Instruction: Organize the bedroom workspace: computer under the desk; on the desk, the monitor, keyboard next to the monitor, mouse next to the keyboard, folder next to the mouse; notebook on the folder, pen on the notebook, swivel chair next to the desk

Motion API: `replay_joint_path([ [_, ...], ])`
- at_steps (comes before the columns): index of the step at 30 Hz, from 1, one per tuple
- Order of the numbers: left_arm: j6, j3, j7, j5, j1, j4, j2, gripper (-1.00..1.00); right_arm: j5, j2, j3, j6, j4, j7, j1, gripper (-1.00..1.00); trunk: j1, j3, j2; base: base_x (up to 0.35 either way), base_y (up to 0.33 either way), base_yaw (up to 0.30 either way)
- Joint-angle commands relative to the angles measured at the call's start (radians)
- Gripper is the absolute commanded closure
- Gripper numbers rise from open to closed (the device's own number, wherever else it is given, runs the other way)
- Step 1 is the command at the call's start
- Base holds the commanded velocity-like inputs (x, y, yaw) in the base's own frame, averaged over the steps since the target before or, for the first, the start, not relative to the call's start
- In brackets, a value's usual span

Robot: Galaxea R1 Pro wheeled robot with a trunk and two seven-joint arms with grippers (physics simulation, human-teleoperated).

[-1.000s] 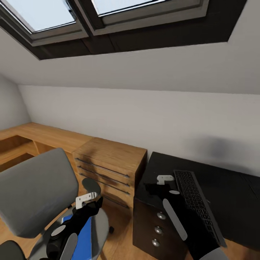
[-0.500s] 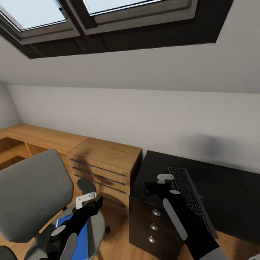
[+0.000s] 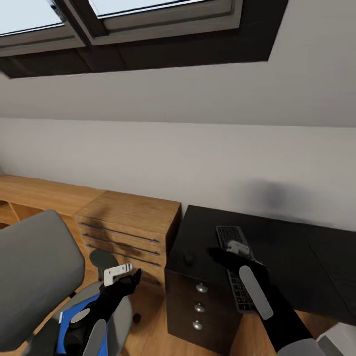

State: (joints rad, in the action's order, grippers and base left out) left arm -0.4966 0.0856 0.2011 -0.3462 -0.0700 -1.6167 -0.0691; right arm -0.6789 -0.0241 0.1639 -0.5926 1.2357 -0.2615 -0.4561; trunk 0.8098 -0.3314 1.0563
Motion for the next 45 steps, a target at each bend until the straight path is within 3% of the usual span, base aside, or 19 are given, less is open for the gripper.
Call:
replay_joint_path([
  [1,-0.004,0.001,0.009,-0.011,-0.001,-0.002,0.000,-1.00,-0.032,-0.002,-0.011,-0.001,0.000,-0.010,-0.001,-1.00,0.000,-0.001,0.001,0.000,0.000,-0.275],
  [4,-0.003,0.001,0.009,-0.011,-0.001,-0.002,0.000,-1.00,-0.082,-0.006,-0.043,-0.001,-0.002,-0.010,0.001,-1.00,0.000,-0.001,0.001,0.000,0.000,-0.279],
  [9,-0.003,0.002,0.009,-0.011,-0.001,-0.002,0.000,-1.00,-0.124,-0.012,-0.083,-0.001,-0.004,-0.009,0.005,-1.00,0.000,-0.001,0.001,-0.078,0.055,-0.287],
  [16,-0.004,0.002,0.009,-0.011,-0.001,-0.002,0.000,-1.00,-0.133,-0.011,-0.092,-0.001,-0.014,-0.008,0.006,-1.00,0.000,-0.001,0.001,-0.224,0.168,-0.256],
  [31,-0.002,0.002,0.009,-0.010,-0.001,-0.002,0.000,-1.00,-0.134,-0.010,-0.094,-0.001,-0.019,-0.009,0.007,-1.00,0.000,-0.001,0.001,-0.045,0.036,-0.073],
  [45,-0.002,0.002,0.010,-0.010,-0.001,-0.002,0.000,-1.00,-0.134,-0.009,-0.093,-0.001,-0.021,-0.008,0.007,-1.00,0.000,-0.002,0.001,-0.282,0.096,-0.257],
])
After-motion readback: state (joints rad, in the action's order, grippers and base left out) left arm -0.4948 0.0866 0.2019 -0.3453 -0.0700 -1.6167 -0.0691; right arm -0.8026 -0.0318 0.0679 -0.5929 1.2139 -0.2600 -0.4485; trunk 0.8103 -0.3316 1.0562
